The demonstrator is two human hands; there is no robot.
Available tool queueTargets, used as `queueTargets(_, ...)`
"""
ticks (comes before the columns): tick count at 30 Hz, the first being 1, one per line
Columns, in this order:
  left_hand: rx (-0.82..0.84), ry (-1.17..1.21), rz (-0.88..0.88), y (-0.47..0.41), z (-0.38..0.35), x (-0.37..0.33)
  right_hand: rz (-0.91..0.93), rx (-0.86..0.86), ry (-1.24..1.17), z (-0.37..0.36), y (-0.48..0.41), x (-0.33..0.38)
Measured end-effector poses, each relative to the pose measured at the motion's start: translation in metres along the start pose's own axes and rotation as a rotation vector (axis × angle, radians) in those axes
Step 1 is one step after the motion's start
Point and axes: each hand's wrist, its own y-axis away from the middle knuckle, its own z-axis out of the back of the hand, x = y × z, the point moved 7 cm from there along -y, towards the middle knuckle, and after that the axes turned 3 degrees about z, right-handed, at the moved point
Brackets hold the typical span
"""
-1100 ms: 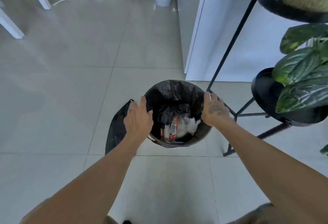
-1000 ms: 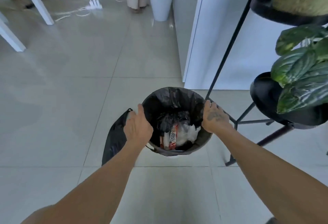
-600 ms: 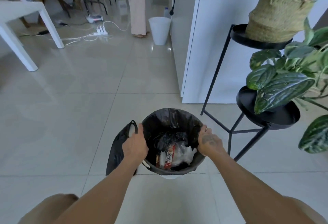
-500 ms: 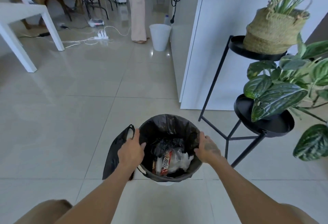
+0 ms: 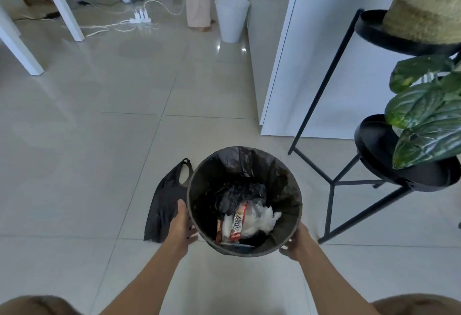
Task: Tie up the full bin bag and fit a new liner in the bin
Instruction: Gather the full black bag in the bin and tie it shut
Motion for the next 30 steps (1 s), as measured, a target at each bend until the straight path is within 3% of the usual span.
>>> queueTargets(2, -0.008, -0.004, -0.041, -0.002, -0.002, -0.006, -0.013, -0.008, 0.04, -0.002, -0.003, 0.0)
queueTargets(6, -0.208, -0.003, -0.03, -0.003, 0.012, -0.013, -0.028, -0.104, 0.016, 0.01, -0.005, 0.004)
queueTargets(10, -0.286, 0.006, -0.082, 0.016, 0.025, -0.033, 0.115, -0.208, 0.001, 0.022, 0.012, 0.025)
queueTargets(14, -0.239, 0.088, -0.164, 0.048, 0.021, -0.063, 0.265, -0.236, -0.07, 0.033, 0.037, 0.057)
queueTargets(17, -0.161, 0.014, -0.275, 0.073, 0.005, -0.086, 0.377, -0.224, -0.092, 0.035, 0.056, 0.077)
queueTargets(21, -0.231, -0.292, -0.425, 0.088, 0.001, -0.091, 0.476, -0.142, 0.036, 0.024, 0.077, 0.098)
queueTargets(25, -0.31, -0.569, -0.54, 0.105, -0.003, -0.093, 0.461, -0.01, 0.249, 0.013, 0.087, 0.109)
queueTargets(30, -0.26, -0.648, -0.521, 0.114, -0.001, -0.09, 0.449, 0.171, 0.311, 0.0, 0.095, 0.116)
